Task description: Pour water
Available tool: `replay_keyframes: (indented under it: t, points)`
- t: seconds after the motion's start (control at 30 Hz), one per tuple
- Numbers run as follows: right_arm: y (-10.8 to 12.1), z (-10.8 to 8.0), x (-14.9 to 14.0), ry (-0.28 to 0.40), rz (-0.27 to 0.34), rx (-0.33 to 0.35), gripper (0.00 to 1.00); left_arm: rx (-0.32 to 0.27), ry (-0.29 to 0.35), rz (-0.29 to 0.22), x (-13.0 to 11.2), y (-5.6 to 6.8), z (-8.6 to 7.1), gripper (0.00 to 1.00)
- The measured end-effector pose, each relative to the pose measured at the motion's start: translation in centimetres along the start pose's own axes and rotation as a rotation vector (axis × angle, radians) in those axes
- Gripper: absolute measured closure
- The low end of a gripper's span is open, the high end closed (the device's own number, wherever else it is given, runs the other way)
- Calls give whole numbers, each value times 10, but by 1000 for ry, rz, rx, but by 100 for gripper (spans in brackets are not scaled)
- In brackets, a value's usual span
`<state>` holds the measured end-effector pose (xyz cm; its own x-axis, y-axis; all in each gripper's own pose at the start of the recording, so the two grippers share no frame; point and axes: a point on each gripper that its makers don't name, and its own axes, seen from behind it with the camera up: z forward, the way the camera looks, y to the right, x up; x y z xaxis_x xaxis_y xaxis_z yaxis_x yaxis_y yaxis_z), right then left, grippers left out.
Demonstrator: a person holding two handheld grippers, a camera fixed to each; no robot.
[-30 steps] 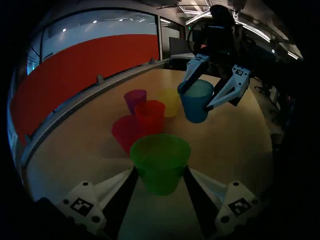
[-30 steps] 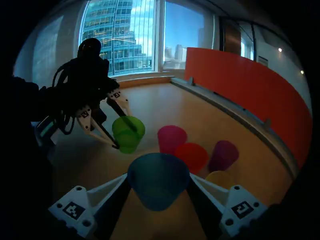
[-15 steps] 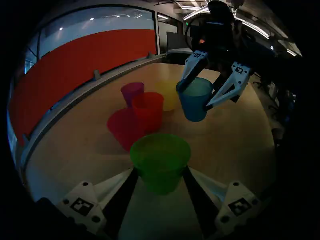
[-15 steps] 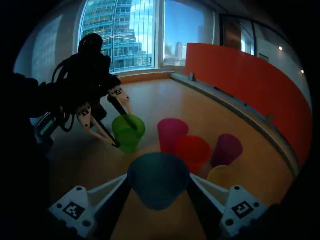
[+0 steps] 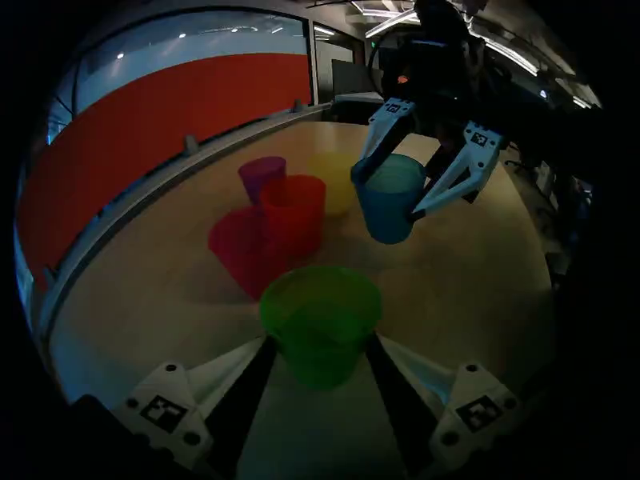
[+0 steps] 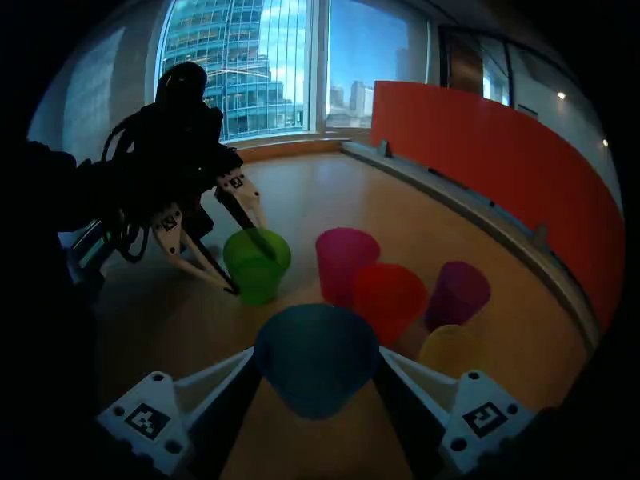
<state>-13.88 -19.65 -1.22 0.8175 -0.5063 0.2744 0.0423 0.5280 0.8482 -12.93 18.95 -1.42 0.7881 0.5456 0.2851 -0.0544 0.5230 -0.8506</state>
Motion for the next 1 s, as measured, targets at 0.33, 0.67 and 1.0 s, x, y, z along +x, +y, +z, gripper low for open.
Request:
replay_keyframes:
  t: [0.33, 0.67, 1.0]
  points:
    - [-3, 7, -7, -5, 5, -4, 9, 1, -1, -13, -5, 0, -4, 21]
    - [-7, 11, -15, -14, 9, -5, 9, 4, -7, -24, -10, -1, -4, 21]
    - [-9, 13, -21, -16, 22, -4, 9, 10, -7, -23, -9, -3, -5, 19]
